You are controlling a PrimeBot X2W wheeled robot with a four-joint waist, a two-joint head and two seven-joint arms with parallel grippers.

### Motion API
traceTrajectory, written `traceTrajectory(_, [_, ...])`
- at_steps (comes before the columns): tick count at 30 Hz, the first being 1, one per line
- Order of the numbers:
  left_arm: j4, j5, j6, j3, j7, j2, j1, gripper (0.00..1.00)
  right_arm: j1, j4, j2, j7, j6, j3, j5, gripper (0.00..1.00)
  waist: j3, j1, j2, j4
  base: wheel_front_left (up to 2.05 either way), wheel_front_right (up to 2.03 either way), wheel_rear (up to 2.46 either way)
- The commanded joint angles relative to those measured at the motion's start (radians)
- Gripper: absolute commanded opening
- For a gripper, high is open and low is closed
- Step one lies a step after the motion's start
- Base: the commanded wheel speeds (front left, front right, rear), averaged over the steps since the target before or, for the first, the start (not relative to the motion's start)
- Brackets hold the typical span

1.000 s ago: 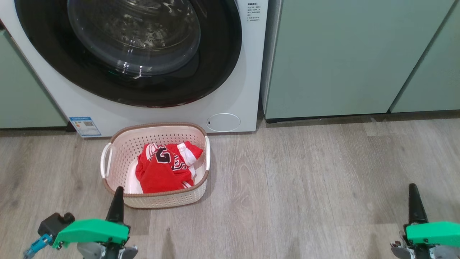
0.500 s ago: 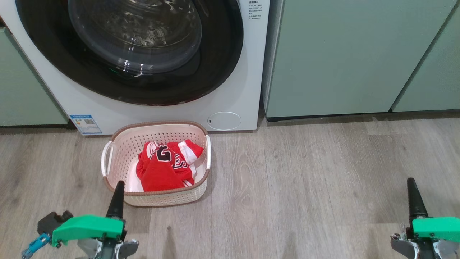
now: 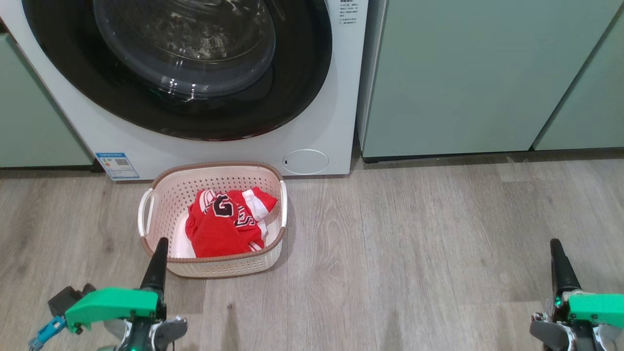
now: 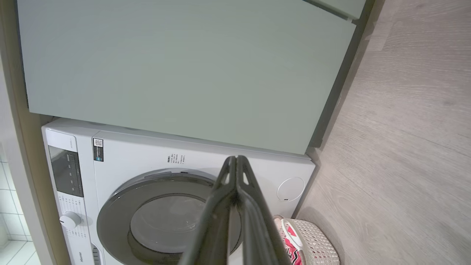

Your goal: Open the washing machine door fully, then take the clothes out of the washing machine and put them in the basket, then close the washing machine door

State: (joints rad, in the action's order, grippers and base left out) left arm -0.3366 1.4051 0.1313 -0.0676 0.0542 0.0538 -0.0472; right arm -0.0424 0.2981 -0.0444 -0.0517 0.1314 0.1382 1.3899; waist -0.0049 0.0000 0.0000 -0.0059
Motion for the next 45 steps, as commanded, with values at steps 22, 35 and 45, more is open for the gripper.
traceTrajectory(22, [0.092,0.203,-0.001,-0.046,0.059,-0.004,-0.061,0.0,-0.066,-0.053,-0.006,-0.062,-0.001,-0.024,0.218,0.0,0.008,0.0,0.0,0.006,0.0,0.0,0.0])
traceTrajectory(35, [0.092,0.203,-0.001,-0.046,0.059,-0.004,-0.061,0.0,-0.066,-0.053,-0.006,-0.062,-0.001,-0.024,0.219,0.0,0.008,0.0,0.0,0.006,0.0,0.0,0.0])
traceTrajectory(45, [0.092,0.203,-0.001,-0.046,0.059,-0.004,-0.061,0.0,-0.066,-0.053,-0.006,-0.062,-0.001,-0.024,0.219,0.0,0.008,0.0,0.0,0.006,0.0,0.0,0.0])
